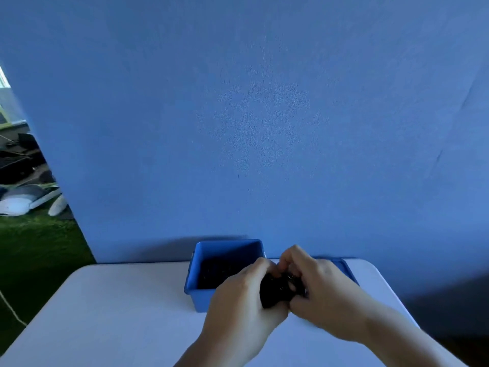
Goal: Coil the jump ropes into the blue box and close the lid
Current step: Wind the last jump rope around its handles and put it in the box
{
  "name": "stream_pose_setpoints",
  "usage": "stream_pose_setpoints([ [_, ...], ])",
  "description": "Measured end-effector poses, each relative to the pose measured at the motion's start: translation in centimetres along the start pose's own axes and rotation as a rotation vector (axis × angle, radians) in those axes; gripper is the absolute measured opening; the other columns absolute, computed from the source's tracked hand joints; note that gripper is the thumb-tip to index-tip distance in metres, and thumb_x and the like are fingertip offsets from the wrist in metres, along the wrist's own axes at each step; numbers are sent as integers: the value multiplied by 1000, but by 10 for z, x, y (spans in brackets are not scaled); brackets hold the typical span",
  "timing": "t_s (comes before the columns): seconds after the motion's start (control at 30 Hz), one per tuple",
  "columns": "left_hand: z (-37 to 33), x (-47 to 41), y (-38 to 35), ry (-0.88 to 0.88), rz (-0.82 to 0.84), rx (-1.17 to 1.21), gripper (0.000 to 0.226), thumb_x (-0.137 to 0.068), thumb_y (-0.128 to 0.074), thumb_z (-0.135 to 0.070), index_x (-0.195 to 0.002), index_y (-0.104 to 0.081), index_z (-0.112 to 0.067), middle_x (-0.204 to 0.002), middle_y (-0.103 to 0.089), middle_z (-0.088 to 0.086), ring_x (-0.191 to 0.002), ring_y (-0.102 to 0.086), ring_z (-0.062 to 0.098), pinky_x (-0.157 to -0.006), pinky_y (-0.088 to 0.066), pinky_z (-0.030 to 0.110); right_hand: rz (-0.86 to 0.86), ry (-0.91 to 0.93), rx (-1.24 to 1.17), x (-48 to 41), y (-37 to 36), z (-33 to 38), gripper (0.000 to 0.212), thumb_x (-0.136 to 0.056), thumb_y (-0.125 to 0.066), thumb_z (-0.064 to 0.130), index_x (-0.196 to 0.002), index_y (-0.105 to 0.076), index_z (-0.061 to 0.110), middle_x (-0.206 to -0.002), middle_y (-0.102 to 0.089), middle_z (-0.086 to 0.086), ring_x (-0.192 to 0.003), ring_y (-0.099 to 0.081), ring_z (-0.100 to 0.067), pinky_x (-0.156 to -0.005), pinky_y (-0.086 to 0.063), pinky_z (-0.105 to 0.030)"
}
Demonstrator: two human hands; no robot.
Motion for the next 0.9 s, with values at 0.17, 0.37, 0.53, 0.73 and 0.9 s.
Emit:
stream_pose_setpoints([
  [0.17,-2,-3,-1,11,11,29,30,-74,-72,-37,-100,-57,-41,-86,-69,-20,-70,-65,1,-60,-50,18,-7,11,82,4,9,4,30,-70,-60,16,-92,-46,33,-72,-60,11,-56,-47,-11,-48,-38,-24],
  [0.37,-4,0,0,-28,-52,-6,34,-74,-73,-47,-103,-56,-39,-97,-68,-22,-83,-65,-1,-68,-51,18,-181,-98,-196,8,7,-1,36,-73,-68,7,-96,-59,33,-75,-71,3,-57,-55,-14,-51,-42,-22],
  [0.53,-7,1,0,-63,-138,-72,37,-73,-70,-50,-106,-57,-39,-107,-67,-22,-101,-62,0,-77,-51,22,-356,-117,-205,15,-1,1,23,-75,-69,7,-81,-65,29,-68,-70,11,-56,-57,-13,-54,-48,-27],
  [0.73,-6,0,-2,-66,-172,-112,29,-74,-61,-50,-100,-57,-37,-98,-67,-21,-91,-65,2,-74,-53,29,-471,-64,51,10,-6,0,9,-73,-67,21,-77,-63,26,-60,-60,13,-59,-55,-11,-53,-45,-23],
  [0.9,-5,-3,-1,-55,-201,-136,26,-74,-57,-47,-97,-56,-35,-95,-67,-18,-88,-65,4,-73,-53,32,-502,28,247,3,-12,4,7,-75,-54,26,-75,-57,20,-63,-55,2,-56,-52,-19,-49,-47,-38],
])
Point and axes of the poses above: each hand's wrist, its own x-axis away from the middle knuckle, its own y-axis out of the back of the hand, z = x × y, the point moved 4 cm from there along -x, towards the middle knuckle
